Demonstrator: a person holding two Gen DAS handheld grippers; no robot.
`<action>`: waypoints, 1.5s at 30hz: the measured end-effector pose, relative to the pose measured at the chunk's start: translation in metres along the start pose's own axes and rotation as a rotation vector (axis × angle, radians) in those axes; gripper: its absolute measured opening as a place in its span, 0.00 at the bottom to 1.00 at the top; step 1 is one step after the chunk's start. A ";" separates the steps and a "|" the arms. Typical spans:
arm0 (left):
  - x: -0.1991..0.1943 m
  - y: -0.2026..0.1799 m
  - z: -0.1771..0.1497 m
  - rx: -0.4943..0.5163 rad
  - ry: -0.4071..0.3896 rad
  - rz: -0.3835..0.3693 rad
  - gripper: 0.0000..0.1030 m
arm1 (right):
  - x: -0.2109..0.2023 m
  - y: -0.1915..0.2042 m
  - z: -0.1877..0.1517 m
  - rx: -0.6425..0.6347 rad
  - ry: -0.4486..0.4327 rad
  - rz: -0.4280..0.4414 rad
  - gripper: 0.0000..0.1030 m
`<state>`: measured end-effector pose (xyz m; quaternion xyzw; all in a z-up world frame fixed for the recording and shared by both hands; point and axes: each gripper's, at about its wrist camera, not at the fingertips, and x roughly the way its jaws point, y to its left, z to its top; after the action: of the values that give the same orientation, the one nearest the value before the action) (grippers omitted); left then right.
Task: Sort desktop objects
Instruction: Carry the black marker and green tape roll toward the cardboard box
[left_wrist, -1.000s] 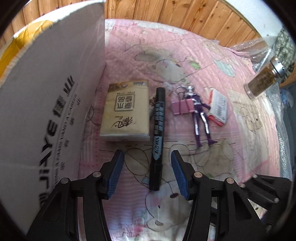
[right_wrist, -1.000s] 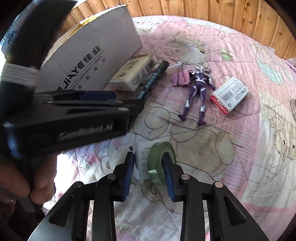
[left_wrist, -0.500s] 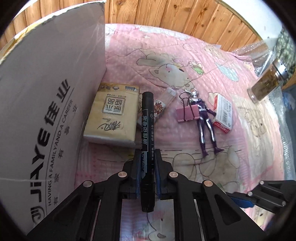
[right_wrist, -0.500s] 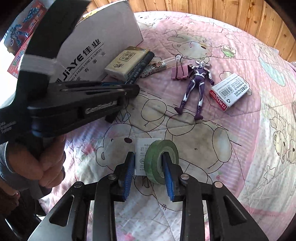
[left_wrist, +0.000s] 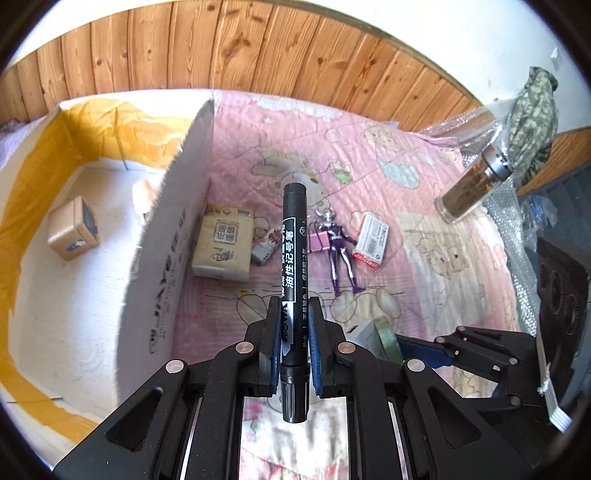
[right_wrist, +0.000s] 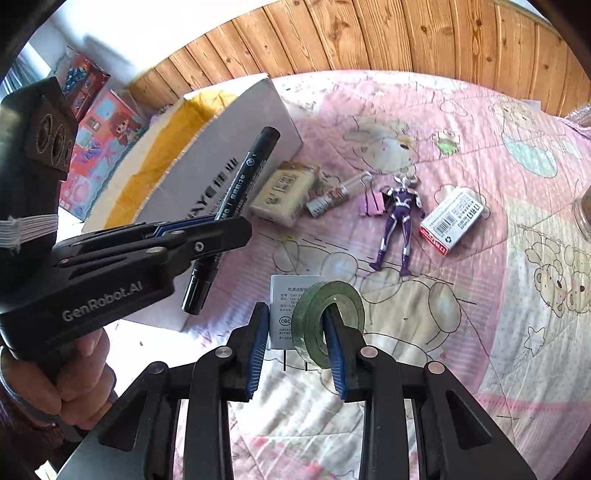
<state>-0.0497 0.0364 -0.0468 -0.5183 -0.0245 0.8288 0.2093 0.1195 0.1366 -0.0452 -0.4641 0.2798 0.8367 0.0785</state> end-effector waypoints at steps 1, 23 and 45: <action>-0.004 -0.002 0.003 0.003 -0.007 0.006 0.13 | 0.000 0.009 0.005 -0.005 -0.007 0.003 0.31; -0.075 0.037 -0.013 0.013 -0.053 0.077 0.13 | -0.016 0.059 -0.005 -0.082 -0.068 0.021 0.31; -0.080 0.061 -0.012 0.053 -0.056 0.089 0.13 | -0.029 0.097 -0.003 -0.182 -0.179 -0.033 0.31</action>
<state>-0.0285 -0.0508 -0.0004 -0.4898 0.0147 0.8519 0.1850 0.1001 0.0584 0.0161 -0.3974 0.1870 0.8953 0.0744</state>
